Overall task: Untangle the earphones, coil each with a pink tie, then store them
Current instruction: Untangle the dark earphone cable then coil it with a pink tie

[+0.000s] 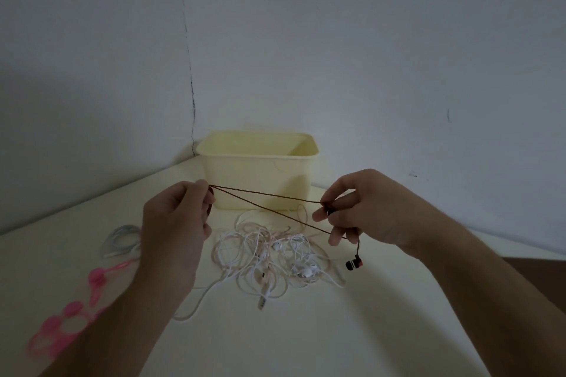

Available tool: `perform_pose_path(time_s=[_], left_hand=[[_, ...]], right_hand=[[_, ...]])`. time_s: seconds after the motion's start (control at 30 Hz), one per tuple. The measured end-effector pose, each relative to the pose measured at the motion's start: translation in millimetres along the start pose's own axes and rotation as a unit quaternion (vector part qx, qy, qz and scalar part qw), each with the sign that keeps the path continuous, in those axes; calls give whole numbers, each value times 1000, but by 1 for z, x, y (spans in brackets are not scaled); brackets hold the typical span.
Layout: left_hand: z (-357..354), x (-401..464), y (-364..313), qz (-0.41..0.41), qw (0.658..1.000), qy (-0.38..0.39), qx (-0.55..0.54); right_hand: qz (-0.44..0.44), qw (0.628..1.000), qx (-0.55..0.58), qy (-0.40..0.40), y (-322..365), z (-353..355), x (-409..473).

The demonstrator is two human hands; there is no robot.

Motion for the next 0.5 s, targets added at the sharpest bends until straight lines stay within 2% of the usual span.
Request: perform_pose_path(time_s=[0.17,0.33,0.5], left_hand=[[0,1,0,1,1000,-4,-3],[1,2,1,-3,1000,-4,1],[-1,0,2,-10,1000,11,8]], right_hand=[[-7,1000,-2,-11,-1,-2,0],[-15,995,-92,-38,-5,4,1],[-45,992,-109,-54,-9,4,2]])
Point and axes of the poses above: each hand's wrist, its own x-axis towards the middle knuckle, its own z-axis out of the back of the hand, y = z × x, the point moved 7 cm from there along x, towards the middle knuckle, and after that the axes turned 9 degrees about -x, right-handed, at the moved point
